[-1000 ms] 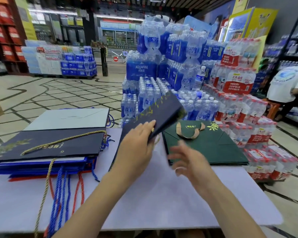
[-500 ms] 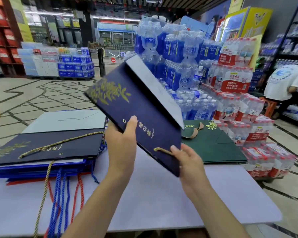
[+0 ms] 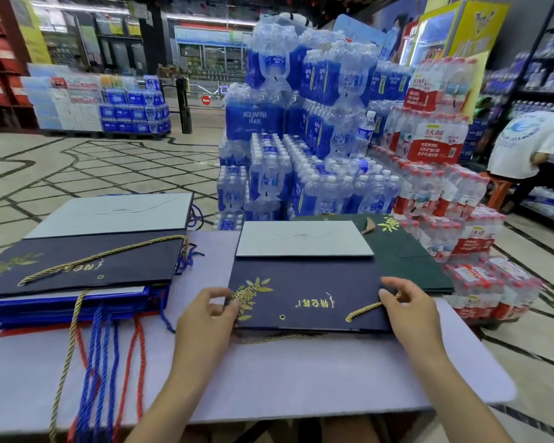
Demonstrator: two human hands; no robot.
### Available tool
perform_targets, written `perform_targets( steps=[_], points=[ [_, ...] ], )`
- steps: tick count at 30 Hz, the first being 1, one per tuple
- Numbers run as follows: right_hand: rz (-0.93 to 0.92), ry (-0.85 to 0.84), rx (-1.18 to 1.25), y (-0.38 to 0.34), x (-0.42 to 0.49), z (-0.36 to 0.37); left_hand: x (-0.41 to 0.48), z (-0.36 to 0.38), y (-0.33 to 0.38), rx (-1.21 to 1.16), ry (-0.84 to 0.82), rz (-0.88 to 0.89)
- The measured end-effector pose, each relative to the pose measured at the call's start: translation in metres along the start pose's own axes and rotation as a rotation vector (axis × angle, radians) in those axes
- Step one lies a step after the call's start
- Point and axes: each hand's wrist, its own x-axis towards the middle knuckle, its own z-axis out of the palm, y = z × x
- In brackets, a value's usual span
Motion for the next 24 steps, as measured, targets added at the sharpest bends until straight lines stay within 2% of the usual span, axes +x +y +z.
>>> perform_targets(
  steps=[3, 6, 9, 11, 13, 17, 21, 22, 24],
  points=[
    [0.033, 0.070, -0.071, 0.007, 0.001, -0.003, -0.005, -0.006, -0.007, 0.376, -0.002, 0.136],
    [0.032, 0.211, 0.103, 0.003, 0.009, -0.005, -0.010, -0.005, -0.009, 0.583, 0.006, 0.215],
    [-0.021, 0.393, 0.343, -0.021, 0.022, -0.009, -0.009, -0.004, -0.011, 0.518, 0.027, 0.211],
    [-0.107, 0.418, 0.421, -0.040, 0.030, -0.014, -0.008, -0.004, -0.013, 0.486, 0.073, 0.232],
    [-0.204, 0.283, 0.367, -0.053, 0.033, -0.014, -0.011, -0.003, -0.015, 0.544, 0.087, 0.301],
    [-0.346, -0.155, 0.062, -0.051, 0.026, 0.002, -0.017, -0.001, -0.016, 0.773, 0.101, 0.391],
    [-0.578, -0.409, -0.290, -0.017, 0.004, 0.017, -0.006, -0.003, -0.025, 0.843, 0.076, 0.605],
    [-0.645, -0.455, -0.373, -0.007, 0.000, 0.019, -0.001, -0.003, -0.028, 0.808, 0.023, 0.634],
    [-0.748, -0.487, -0.484, 0.007, -0.004, 0.021, 0.008, -0.005, -0.028, 0.715, -0.185, 0.660]
  ],
)
